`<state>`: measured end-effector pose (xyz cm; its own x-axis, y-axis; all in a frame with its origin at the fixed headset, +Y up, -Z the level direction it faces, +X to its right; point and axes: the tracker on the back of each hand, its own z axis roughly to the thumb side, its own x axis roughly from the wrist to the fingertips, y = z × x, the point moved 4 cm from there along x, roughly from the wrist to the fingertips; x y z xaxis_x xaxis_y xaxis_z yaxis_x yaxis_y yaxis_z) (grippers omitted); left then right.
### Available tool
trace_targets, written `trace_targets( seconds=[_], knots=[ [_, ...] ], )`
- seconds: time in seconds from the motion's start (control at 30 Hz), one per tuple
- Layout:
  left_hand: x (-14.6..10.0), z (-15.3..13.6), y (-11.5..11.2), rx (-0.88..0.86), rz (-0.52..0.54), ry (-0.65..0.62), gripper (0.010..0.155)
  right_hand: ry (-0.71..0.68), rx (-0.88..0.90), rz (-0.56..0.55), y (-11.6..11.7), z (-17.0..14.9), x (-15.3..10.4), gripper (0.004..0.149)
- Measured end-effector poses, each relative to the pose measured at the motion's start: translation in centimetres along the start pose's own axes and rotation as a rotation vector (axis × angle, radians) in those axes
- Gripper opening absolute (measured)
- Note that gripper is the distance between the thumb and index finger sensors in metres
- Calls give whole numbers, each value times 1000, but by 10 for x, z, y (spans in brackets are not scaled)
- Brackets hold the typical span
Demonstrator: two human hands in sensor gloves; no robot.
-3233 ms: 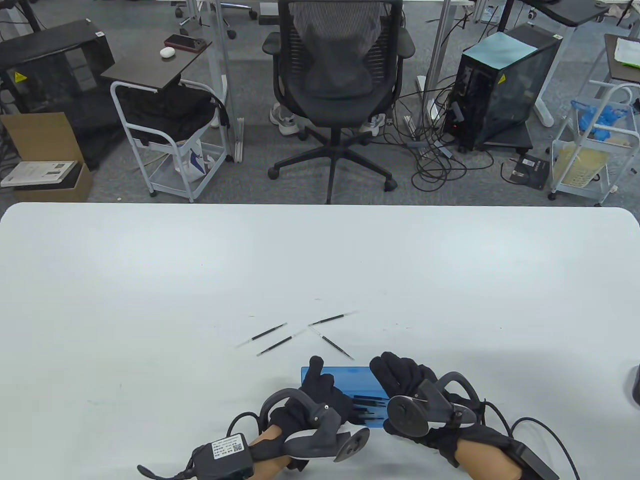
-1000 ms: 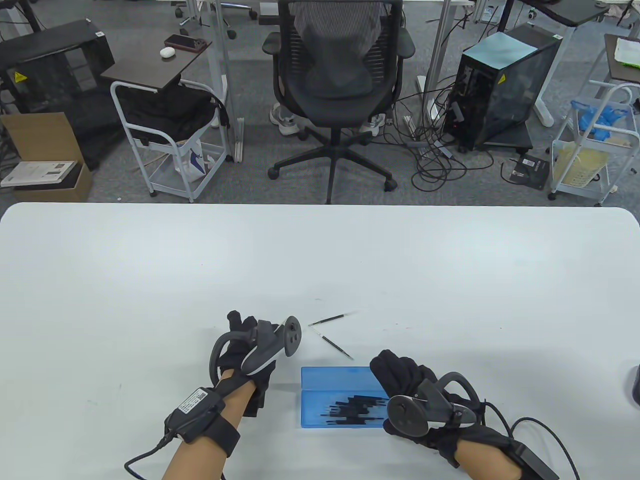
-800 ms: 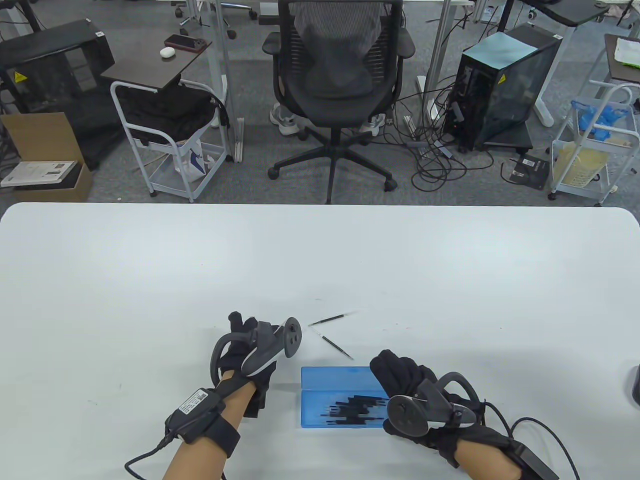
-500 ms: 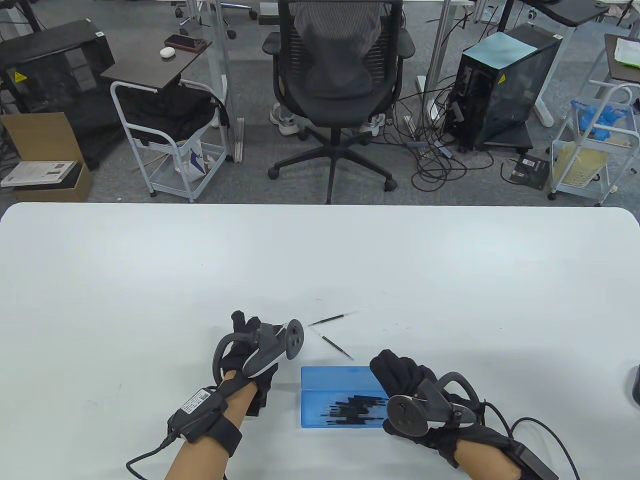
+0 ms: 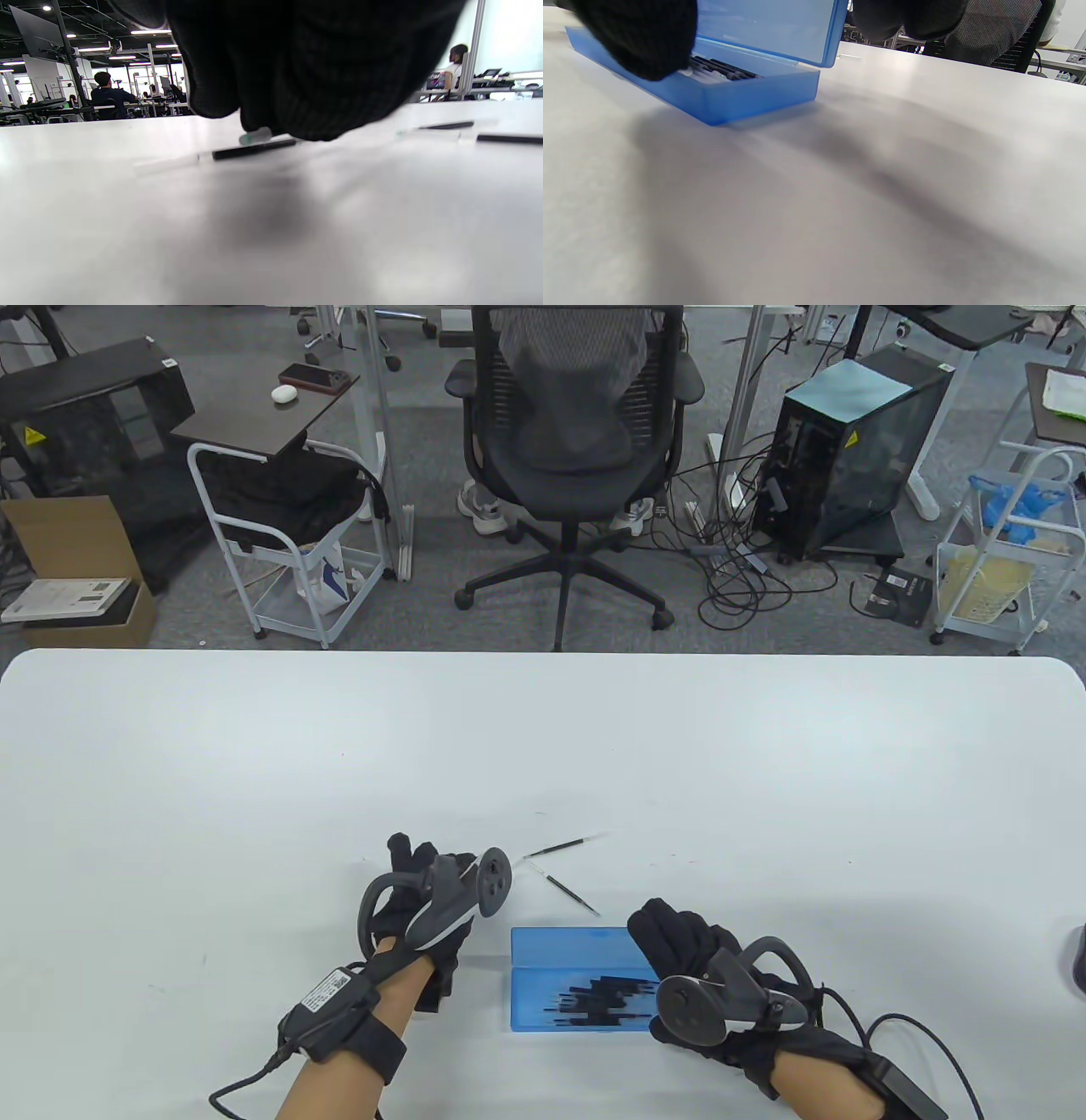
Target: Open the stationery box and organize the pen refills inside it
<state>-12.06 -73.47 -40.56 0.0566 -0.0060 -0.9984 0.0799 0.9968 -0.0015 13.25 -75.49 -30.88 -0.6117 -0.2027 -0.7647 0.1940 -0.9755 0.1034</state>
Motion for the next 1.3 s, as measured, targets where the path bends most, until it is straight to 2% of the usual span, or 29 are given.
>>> trace_targets(
  seconds=[0.17,0.33,0.5,0.63,0.8,1.0,1.3],
  knots=[
    [-20,-3,38,-27,95,-71,50,0,-1,0,0,0,0,116],
    [-54,5,78,-43,194,-176,50,1,-2,-1,0,0,0,116],
    [-91,28,91,-34,243,-293,50,2,-3,-1,0,0,0,116],
    [-113,52,83,1,239,-384,50,4,-3,0,0,0,0,116],
    [-128,90,58,71,204,-505,50,5,-3,0,0,0,0,116],
    [-126,118,28,140,144,-565,49,4,-1,2,0,0,0,116],
    [-122,137,8,194,123,-593,49,2,4,5,0,-1,0,117]
  ],
)
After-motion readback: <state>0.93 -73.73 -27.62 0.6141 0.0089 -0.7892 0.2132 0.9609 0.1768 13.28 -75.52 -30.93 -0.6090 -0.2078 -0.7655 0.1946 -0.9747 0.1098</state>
